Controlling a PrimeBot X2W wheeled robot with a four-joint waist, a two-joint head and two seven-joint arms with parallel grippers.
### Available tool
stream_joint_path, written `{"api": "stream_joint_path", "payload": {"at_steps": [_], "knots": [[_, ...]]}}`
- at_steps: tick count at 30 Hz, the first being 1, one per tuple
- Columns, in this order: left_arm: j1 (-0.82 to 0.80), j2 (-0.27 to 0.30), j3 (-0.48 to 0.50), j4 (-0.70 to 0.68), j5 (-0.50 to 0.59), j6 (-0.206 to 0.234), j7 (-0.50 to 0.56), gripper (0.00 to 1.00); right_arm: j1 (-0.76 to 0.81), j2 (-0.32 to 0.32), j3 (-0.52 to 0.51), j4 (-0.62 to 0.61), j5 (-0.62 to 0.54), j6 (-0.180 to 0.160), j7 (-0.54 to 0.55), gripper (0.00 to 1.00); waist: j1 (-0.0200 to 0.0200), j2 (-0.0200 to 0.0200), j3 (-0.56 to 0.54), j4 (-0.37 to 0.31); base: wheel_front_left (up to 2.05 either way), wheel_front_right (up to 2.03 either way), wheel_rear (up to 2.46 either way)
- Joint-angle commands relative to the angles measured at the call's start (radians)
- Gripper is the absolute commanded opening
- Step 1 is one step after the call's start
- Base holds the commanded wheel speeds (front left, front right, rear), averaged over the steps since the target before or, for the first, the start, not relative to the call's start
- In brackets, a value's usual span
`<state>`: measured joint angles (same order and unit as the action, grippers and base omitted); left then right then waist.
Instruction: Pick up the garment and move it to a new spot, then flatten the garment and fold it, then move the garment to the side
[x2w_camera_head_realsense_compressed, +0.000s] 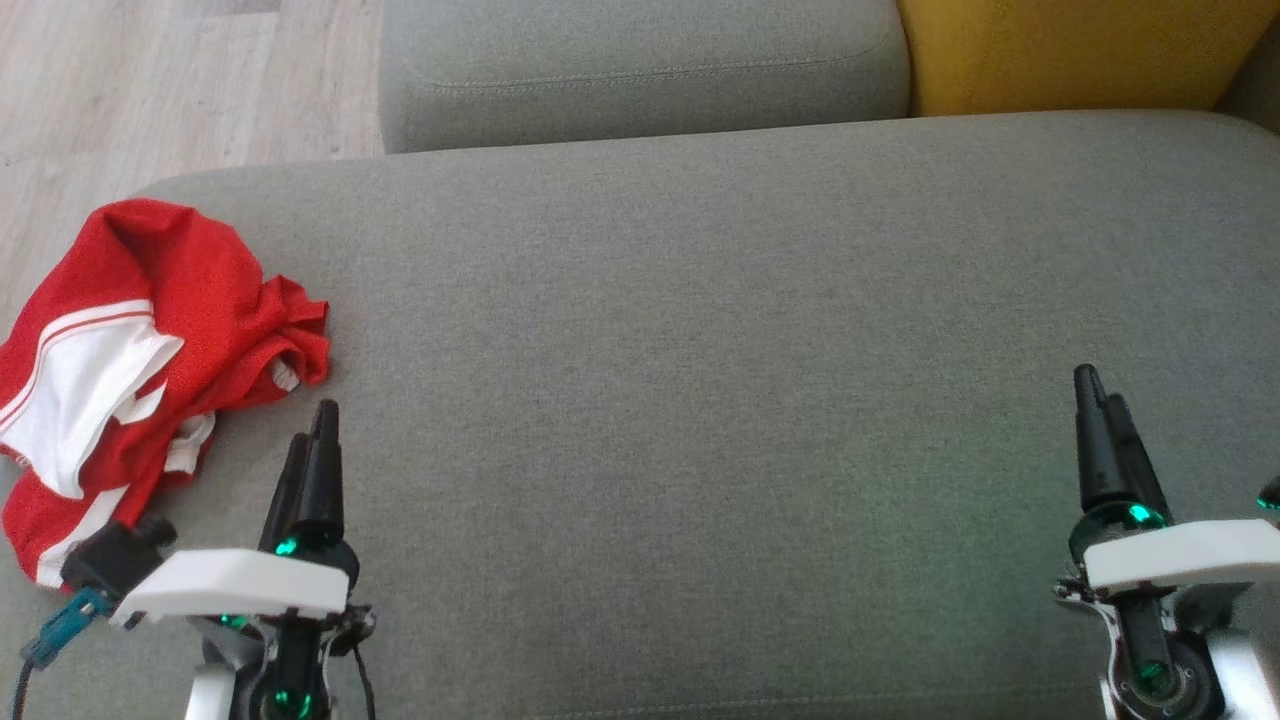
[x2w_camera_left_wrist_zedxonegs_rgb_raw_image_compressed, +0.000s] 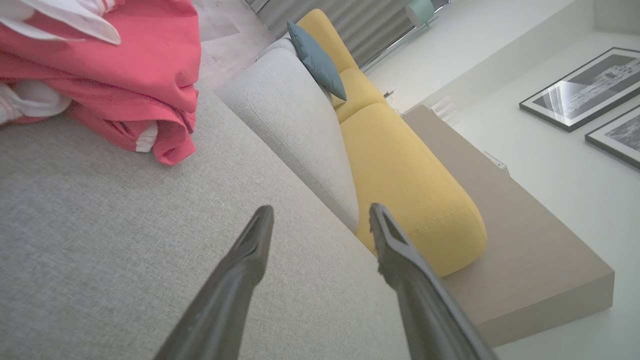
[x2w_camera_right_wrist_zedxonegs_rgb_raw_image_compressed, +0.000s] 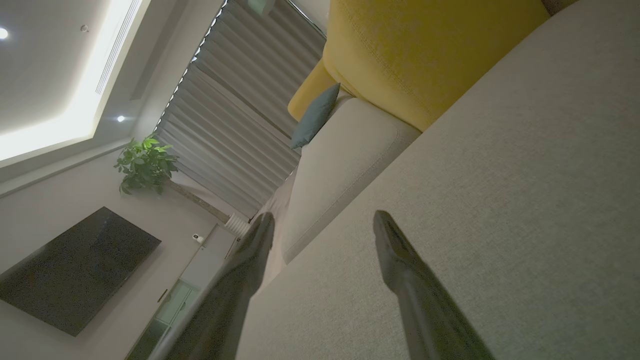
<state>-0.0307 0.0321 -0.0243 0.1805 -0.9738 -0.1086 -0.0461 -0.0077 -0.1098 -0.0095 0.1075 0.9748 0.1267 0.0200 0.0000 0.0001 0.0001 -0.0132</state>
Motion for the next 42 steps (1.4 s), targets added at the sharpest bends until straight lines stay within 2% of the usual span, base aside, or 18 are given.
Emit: {"api": "stream_joint_path", "payload": {"at_steps": [1, 22, 42], "knots": [[-0.060, 0.013, 0.005, -0.046, 0.029, 0.001, -0.009, 1.00, -0.031, -0.026, 0.012, -0.045, -0.027, 0.002, -0.010, 1.00, 0.0000, -0.0001, 0.000, 0.000, 0.00, 0.00, 0.00], [-0.065, 0.034, -0.043, -0.023, 0.331, 0.037, -0.071, 1.00, -0.021, -0.046, 0.080, -0.052, -0.278, 0.003, -0.028, 1.00, 0.0000, -0.0001, -0.002, 0.001, 0.00, 0.00, 0.00], [-0.066, 0.047, -0.082, -0.001, 0.580, 0.080, -0.129, 1.00, -0.005, -0.035, 0.099, -0.053, -0.511, 0.003, -0.058, 1.00, 0.0000, -0.0001, -0.002, 0.007, 0.00, 0.00, 0.00]]}}
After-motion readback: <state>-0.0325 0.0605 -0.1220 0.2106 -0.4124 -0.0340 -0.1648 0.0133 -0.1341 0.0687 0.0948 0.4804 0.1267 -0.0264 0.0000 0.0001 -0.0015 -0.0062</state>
